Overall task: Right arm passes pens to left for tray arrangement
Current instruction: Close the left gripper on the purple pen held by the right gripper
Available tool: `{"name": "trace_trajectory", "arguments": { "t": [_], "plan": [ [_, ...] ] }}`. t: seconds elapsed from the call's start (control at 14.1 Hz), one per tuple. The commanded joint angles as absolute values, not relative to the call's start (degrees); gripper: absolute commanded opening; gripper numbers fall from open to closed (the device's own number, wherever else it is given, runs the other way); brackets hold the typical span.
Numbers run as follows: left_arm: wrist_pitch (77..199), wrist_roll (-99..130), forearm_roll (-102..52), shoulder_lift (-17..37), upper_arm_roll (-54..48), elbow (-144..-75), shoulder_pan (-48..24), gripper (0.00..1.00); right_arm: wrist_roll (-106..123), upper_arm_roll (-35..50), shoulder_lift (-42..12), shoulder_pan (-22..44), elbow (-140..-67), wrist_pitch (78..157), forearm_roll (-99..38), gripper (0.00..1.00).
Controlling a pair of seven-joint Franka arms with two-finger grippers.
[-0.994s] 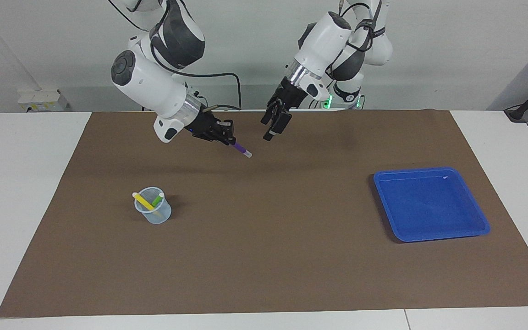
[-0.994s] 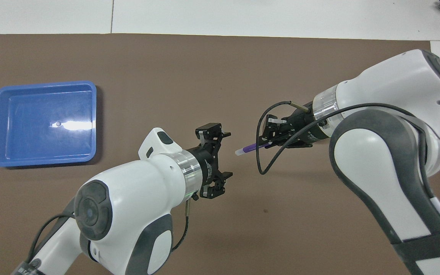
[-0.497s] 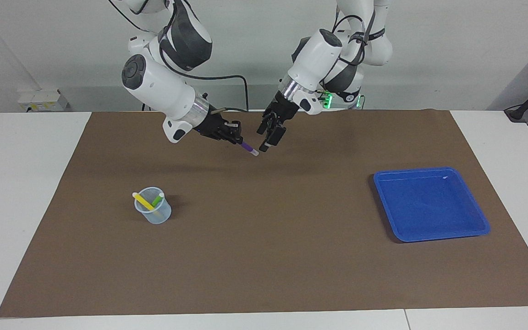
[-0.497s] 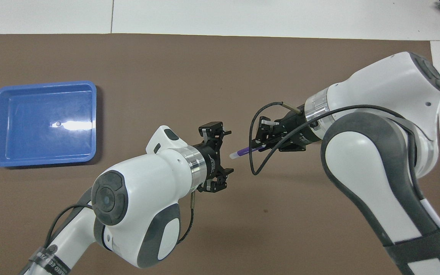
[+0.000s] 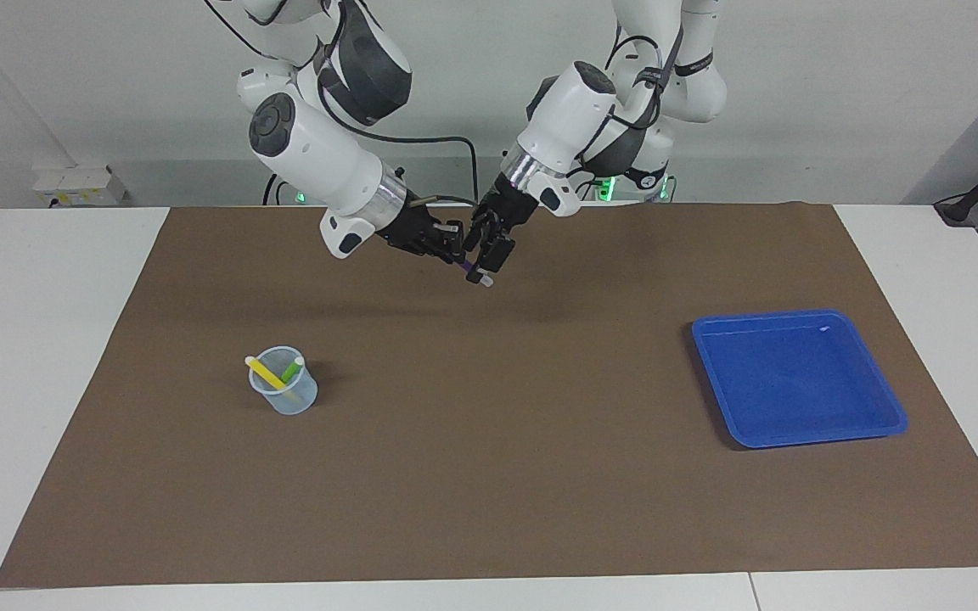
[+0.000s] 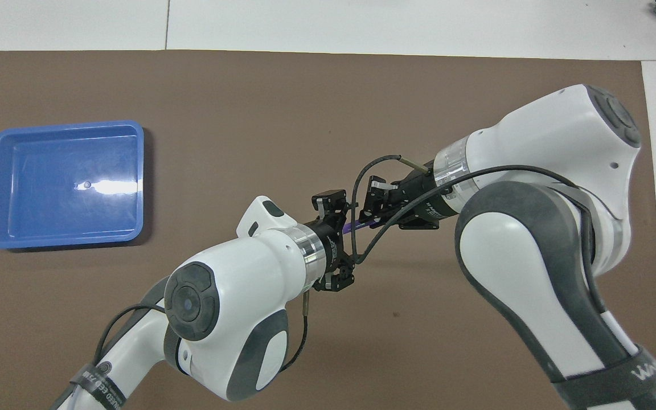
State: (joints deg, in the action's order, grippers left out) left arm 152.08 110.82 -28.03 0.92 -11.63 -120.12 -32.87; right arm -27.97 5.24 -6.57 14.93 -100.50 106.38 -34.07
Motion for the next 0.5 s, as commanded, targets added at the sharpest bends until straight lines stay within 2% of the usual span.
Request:
{"name": "trace_trajectory", "arguments": {
  "t": [0.0, 0.36, 0.43],
  "plan": [
    [153.19, 111.18, -29.18, 1.67, -10.81, -119.88, -34.19, 0.84, -29.0, 5.27, -6.33, 14.94, -100.99, 107.31, -35.42, 0.0],
    [149.5, 110.48, -28.74, 1.58, -10.72, -119.62, -33.31, 0.84, -29.09, 5.27, -6.33, 15.03, -100.9, 107.49, -35.42, 0.0],
    [149.41, 110.39, -28.74, 1.58, -10.64, -119.62, -33.22, 0.79, -29.09, 5.19, -6.33, 15.03, -100.9, 107.49, -35.42, 0.0]
  ]
}}
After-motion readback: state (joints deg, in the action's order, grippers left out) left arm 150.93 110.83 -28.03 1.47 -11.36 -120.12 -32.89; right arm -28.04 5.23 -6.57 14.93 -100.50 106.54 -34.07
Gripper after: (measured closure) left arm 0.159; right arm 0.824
